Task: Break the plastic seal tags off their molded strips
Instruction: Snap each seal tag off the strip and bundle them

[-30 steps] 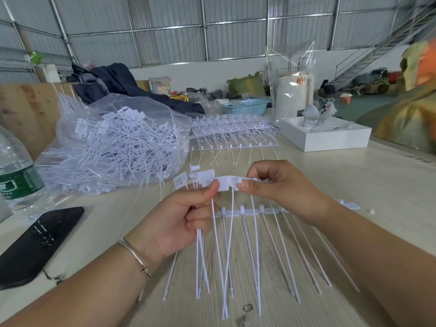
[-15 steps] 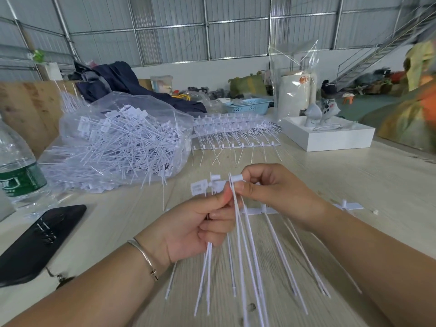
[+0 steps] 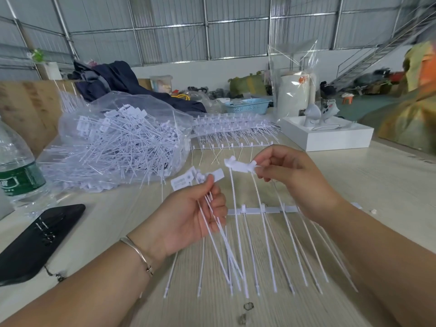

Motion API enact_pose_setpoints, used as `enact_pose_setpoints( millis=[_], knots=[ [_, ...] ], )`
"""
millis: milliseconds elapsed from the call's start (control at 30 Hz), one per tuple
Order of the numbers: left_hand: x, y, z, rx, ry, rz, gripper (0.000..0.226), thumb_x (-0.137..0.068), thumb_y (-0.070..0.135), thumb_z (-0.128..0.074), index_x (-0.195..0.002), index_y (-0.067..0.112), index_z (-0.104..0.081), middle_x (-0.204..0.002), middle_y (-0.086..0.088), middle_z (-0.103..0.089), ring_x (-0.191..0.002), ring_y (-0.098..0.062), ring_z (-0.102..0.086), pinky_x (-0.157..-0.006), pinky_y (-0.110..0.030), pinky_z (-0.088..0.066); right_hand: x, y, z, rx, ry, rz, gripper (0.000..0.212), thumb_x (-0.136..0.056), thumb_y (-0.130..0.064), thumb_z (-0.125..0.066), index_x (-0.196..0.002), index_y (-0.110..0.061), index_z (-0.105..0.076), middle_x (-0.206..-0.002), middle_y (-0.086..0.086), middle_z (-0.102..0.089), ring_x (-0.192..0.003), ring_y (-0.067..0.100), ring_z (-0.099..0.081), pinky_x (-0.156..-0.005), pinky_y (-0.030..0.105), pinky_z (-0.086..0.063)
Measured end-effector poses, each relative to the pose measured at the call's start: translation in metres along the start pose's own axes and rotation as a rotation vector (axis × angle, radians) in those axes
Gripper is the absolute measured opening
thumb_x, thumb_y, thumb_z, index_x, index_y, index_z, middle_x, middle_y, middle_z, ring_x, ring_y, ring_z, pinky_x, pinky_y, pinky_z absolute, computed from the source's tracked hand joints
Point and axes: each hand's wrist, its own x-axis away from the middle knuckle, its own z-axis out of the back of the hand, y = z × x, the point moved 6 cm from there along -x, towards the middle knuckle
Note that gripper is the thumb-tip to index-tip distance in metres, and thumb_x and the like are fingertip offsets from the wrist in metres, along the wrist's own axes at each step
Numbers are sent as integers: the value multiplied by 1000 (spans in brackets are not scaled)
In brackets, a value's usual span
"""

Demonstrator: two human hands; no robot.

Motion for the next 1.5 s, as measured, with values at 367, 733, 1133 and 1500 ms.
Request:
enact_pose_setpoints(
  millis=[367,733,1133,1500],
  knots=[
    [-1,2,1,-92,14,-4,32,-84,46,-53,-68,21,-42,-54,7,-27,-37,-2,-22,-27,-12,-17,4,-2,-5,152,-5,46,10,-76,-1,-77,-82,-5,-69,-74,0,-62,-74,11,-57,-75,26,-47],
    [3,17,6,-328,121,-245,42,-58,29,-81,-79,22,-45,-55,8,-14,-41,-5,-11,-32,-15,-13,5,-4,-10,246,-73,50,12,-78,-7,-77,-88,-8,-70,-84,9,-71,-77,11,-61,-79,25,-48],
    [2,14,12,-230,130,-219,37,-70,21,-73,-60,25,-37,-50,10,-17,-37,-3,-13,-34,-16,-9,5,-8,-14,834,-59,125,47,-84,-57,-54,-79,-12,-62,-58,7,-54,-58,21,-49,-60,34,-40],
    [3,8,5,-206,-6,-153,37,-65,26,-78,-58,25,-41,-49,10,-19,-39,-4,-11,-33,-15,-10,9,-16,-20,638,-135,166,53,-81,-50,-56,-74,3,-58,-56,8,-38,-53,11,-31,-52,24,-26]
  ],
)
